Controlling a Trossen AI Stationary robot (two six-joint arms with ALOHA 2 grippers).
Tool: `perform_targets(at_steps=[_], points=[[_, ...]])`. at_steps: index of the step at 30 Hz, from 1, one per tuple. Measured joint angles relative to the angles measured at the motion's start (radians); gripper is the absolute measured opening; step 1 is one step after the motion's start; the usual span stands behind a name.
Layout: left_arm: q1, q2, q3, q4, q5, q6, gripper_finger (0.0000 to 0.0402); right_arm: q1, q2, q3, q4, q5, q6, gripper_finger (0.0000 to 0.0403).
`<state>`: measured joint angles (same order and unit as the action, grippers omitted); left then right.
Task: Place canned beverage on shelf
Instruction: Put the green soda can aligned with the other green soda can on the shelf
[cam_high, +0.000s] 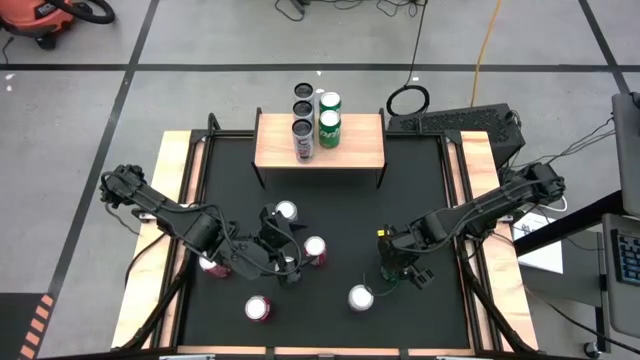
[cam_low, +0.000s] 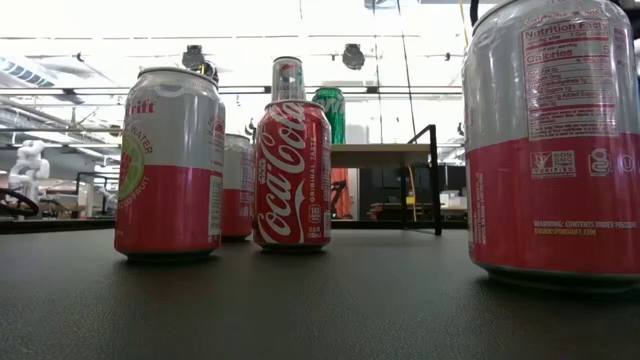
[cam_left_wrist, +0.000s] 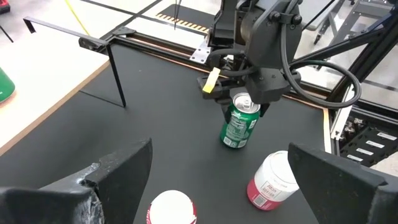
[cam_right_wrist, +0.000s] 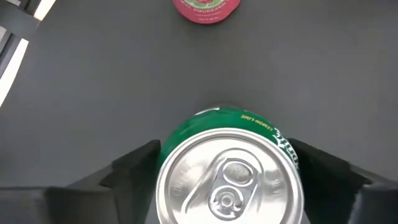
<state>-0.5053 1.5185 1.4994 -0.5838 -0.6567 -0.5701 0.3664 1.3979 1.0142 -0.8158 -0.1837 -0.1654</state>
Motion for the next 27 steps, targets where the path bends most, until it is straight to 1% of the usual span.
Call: perform_targets(at_steps=[3,6,12,16,21,27], points=[[0.000,0.000,0.000,0.000,0.000,0.000,0.0377,0.000,-0.001,0.003,-0.003,0.000,0.002,0.0280],[0.000,0.000,0.000,0.000,0.000,0.000,0.0377,0.000,0.001,0.013,-0.009,0.001,0.027,0.0269],[0.001,0.000,0.000,0.000,-0.001,0.000,0.0377,0.000,0.001,0.046,-0.014,0.005,0.042,0.0283],[0.001,0.000,0.000,0.000,-0.004,0.000,0.0377,0.000,0.001,0.070,-0.018,0.006,0.049,0.0282],[0.001,0.000,0.000,0.000,-0.057,-0.044,0.0377,0.000,0.000,0.098,-0.033,0.021,0.086,0.0280],[0.001,0.000,0.000,0.000,-0.060,-0.025,0.0377,0.000,0.000,0.137,-0.068,0.031,0.151,0.0280]])
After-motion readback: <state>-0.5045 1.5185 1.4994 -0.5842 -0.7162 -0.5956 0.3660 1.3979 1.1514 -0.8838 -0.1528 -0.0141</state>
